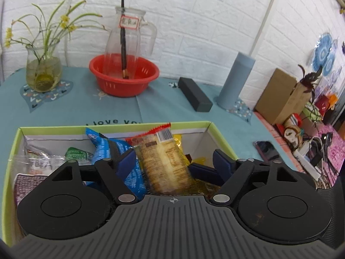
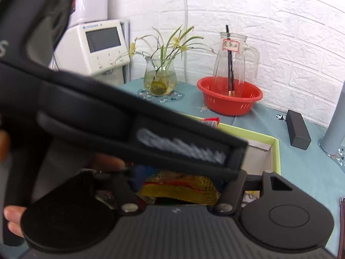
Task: Organize snacks
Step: 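Lower the wafer packet into the green box and open the left gripper, then reach the left gripper to the yellow-white packet and grasp it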
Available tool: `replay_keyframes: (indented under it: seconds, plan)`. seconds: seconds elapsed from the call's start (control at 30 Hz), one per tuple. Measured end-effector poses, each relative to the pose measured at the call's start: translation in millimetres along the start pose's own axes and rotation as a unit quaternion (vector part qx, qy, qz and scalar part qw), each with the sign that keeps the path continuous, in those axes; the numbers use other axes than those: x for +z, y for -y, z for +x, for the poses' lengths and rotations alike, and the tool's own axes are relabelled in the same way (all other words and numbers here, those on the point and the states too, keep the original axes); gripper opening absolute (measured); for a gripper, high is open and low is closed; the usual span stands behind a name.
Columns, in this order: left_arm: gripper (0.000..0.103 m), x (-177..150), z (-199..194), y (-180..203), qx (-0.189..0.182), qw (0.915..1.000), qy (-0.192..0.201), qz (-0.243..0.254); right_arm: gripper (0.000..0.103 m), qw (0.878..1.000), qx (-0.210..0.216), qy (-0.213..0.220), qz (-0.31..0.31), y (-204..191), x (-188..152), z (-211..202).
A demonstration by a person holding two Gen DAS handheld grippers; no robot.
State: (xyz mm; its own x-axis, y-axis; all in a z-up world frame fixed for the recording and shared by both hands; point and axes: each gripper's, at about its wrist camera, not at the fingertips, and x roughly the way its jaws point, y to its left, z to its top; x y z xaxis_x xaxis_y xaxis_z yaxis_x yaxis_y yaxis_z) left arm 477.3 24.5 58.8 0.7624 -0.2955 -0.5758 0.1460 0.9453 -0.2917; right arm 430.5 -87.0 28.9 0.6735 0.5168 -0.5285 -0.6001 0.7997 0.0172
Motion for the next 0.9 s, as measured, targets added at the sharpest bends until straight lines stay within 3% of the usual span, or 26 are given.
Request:
replay_keyframes:
  seconds: [0.07,0.17,0.3,0.43,0.53,0.67,0.8,0.87,0.9]
  plan:
    - [0.069,0.5,-16.0,3.6,0.0,0.9999,0.015,0.003,0.082,0.999,-0.019,0.025,-0.008,-8.0,-1.8,-16.3]
    - [0.075,-3.0,-44.1,10.4,-0.005,0.9993,0.036,0.008,0.086,0.998,-0.038,0.055,-0.022,-24.9,-7.4,-50.5]
    - [0.076,-19.6,-82.0,20.8,-0.016,0.9984,0.051,0.02,0.09,0.995,-0.045,0.087,-0.013,-44.3,-20.4,-101.5]
    - [0.083,-57.7,-114.9,16.8,-0.036,0.998,0.052,0.012,0.092,0.996,-0.038,0.076,0.006,-66.2,-52.0,-134.6]
    - [0.083,-92.3,-115.2,5.7,-0.037,0.9991,0.019,-0.005,0.092,0.999,-0.021,0.031,0.026,-80.7,-83.9,-131.4]
    - [0.072,-122.0,-88.2,-9.7,-0.04,0.9967,-0.063,-0.032,0.092,0.998,0.011,-0.034,0.052,-93.8,-119.8,-102.5]
    - [0.066,-124.8,-68.2,-12.4,-0.057,0.9935,-0.093,-0.033,0.092,0.997,0.015,-0.056,0.047,-96.1,-120.9,-86.2]
    - [0.053,-122.0,-52.9,-11.0,-0.053,0.9915,-0.115,-0.028,0.092,0.996,0.021,-0.068,0.046,-91.8,-116.1,-74.5]
    - [0.052,-122.2,-46.0,-9.7,-0.058,0.9901,-0.126,-0.022,0.092,0.996,0.027,-0.073,0.048,-89.6,-110.8,-71.9]
